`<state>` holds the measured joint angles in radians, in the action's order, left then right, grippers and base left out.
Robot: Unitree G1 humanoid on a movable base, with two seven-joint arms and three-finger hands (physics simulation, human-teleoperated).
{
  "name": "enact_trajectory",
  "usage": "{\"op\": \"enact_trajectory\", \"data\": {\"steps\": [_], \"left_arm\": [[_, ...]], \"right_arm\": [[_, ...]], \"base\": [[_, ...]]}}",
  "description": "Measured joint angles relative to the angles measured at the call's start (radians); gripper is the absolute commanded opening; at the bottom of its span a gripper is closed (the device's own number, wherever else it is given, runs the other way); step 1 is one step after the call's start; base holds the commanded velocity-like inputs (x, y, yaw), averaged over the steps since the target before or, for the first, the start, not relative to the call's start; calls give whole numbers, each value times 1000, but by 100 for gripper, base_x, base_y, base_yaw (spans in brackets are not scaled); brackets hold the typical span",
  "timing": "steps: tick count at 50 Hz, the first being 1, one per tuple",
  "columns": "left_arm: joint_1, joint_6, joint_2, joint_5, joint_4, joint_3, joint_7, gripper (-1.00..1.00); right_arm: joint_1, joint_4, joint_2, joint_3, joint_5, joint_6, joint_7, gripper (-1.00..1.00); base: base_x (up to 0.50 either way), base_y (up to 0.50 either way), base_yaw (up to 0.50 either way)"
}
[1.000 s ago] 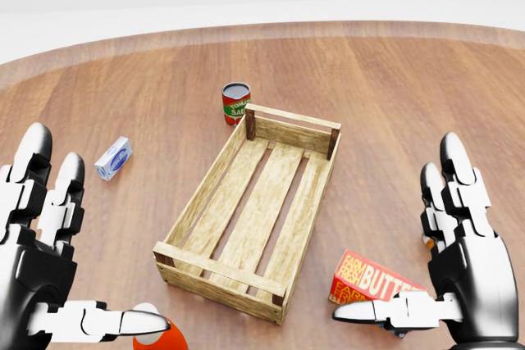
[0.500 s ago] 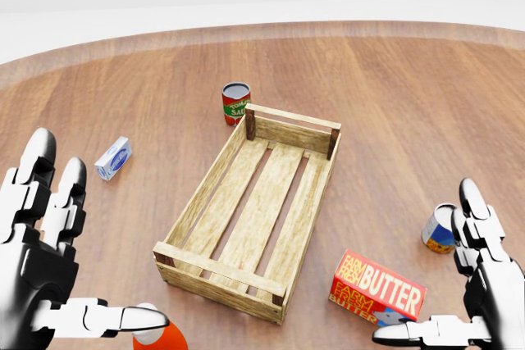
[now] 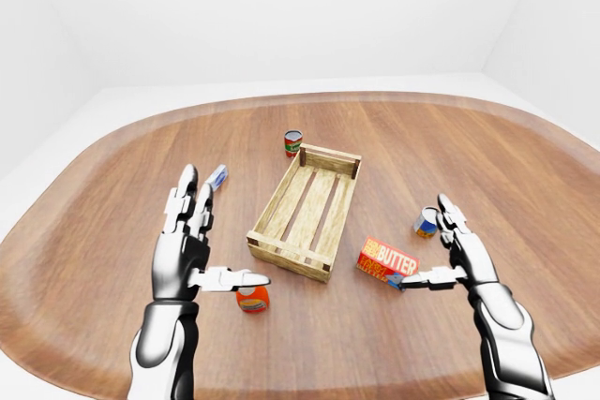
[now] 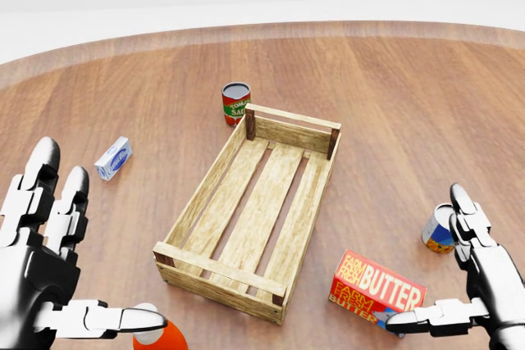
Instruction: Pick up the butter and put it in the tray.
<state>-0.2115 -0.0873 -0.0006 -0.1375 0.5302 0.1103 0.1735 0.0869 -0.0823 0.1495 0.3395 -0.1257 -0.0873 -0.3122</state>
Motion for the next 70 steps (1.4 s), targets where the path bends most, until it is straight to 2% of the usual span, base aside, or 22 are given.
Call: {"op": "enact_trajectory", "data": {"steps": [20, 35, 70], "left_arm": [[-3, 0, -3, -5, 15, 11, 2, 100], [-8, 0, -4, -9, 32, 20, 5, 100], [-17, 0, -9, -21, 66, 35, 15, 100]], "right_arm": [[-86, 209, 72, -42, -94, 0, -19, 100], [-101, 350, 106, -56, -145, 0, -9, 100], [-130, 467, 127, -89, -232, 0, 7, 100]], "base": [[0, 0, 0], [0, 0, 0], [0, 0, 0]]}}
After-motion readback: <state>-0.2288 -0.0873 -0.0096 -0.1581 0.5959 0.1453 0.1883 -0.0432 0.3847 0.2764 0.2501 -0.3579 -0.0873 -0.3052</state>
